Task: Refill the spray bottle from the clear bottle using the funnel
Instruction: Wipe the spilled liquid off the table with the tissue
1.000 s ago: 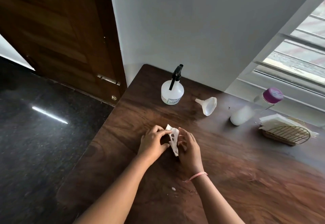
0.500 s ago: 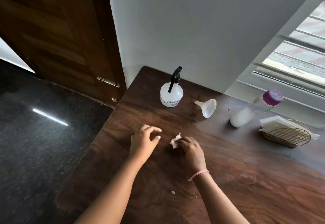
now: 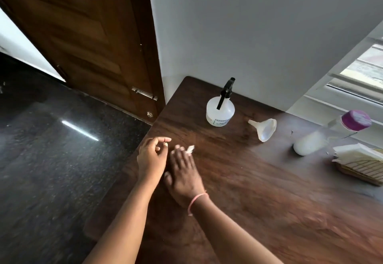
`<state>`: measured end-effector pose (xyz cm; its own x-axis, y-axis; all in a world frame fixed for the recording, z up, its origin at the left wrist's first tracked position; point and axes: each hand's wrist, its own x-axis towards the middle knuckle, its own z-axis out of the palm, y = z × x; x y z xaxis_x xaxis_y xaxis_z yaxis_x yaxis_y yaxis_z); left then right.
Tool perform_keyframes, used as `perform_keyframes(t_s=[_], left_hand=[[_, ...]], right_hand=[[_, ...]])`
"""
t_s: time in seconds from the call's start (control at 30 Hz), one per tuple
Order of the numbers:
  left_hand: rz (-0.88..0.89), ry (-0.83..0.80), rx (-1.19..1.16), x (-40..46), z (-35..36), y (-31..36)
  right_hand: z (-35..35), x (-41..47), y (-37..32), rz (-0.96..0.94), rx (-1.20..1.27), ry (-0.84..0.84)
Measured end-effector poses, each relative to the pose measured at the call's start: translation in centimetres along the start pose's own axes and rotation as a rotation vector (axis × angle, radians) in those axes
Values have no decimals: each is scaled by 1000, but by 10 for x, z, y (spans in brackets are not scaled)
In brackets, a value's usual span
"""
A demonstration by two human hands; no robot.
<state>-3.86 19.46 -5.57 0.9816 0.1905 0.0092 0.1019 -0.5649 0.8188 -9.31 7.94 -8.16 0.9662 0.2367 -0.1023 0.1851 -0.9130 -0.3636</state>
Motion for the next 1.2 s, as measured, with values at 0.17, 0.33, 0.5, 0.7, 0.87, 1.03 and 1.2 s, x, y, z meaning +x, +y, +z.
perform_keyframes(t_s=[0.17, 0.33, 0.5, 0.7, 0.87, 1.03, 1.2], left_hand=[[-4, 12, -30, -2, -4, 0], [-31, 40, -45, -10, -12, 1], [-52, 34, -38, -22, -8, 2], [-10, -44, -82, -38, 17, 31], [-6, -48, -68, -50, 11, 44], [-19, -23, -56, -74, 0, 43], [-10, -21, -57, -99, -5, 45]], right_hand=[[-2, -17, 9, -146, -128, -7], [-36, -48, 121, 475, -117, 120], [-37, -74, 104, 577, -143, 95], [-2, -108, -6, -130, -76, -103], [-24, -121, 86, 205, -127, 59], [-65, -183, 193, 873, -11, 132], [-26, -170, 90, 451, 3, 122]])
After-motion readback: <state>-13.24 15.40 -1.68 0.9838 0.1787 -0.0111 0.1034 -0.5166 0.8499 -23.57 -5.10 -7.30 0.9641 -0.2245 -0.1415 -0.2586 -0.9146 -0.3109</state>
